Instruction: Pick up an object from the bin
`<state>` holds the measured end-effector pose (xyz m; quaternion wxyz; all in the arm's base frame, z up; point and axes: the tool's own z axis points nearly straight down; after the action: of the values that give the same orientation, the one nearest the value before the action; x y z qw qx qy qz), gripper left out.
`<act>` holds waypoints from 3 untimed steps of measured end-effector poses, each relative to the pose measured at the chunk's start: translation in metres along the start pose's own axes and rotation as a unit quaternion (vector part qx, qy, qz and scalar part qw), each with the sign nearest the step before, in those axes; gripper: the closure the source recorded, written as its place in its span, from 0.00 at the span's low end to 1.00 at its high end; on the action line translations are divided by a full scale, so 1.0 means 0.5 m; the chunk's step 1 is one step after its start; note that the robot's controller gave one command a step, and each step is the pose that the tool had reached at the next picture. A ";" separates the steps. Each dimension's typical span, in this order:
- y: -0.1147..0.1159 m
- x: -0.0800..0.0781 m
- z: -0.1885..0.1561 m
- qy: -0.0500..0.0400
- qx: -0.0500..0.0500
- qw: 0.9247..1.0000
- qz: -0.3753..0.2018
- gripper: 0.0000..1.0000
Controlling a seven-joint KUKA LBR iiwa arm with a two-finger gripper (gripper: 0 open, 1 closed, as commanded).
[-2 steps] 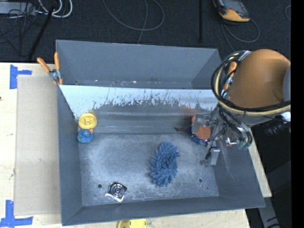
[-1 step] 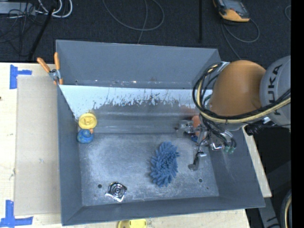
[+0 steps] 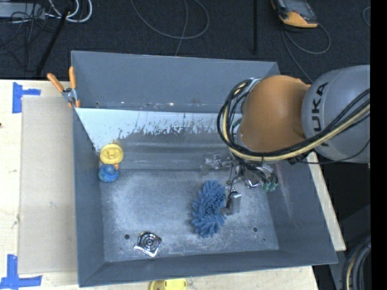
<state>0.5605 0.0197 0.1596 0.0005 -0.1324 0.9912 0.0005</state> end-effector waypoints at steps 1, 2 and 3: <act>-0.007 -0.013 0.062 0.001 0.000 0.996 -0.088 0.00; -0.017 -0.069 0.171 -0.001 0.001 0.976 -0.220 0.00; 0.007 -0.056 0.177 -0.001 0.001 0.963 -0.268 1.00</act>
Offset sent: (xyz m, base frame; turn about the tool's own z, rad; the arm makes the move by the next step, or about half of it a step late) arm 0.0372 0.0006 -0.0896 -0.4440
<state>0.5866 0.0304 0.0711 0.0016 -0.3931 0.9195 -0.0001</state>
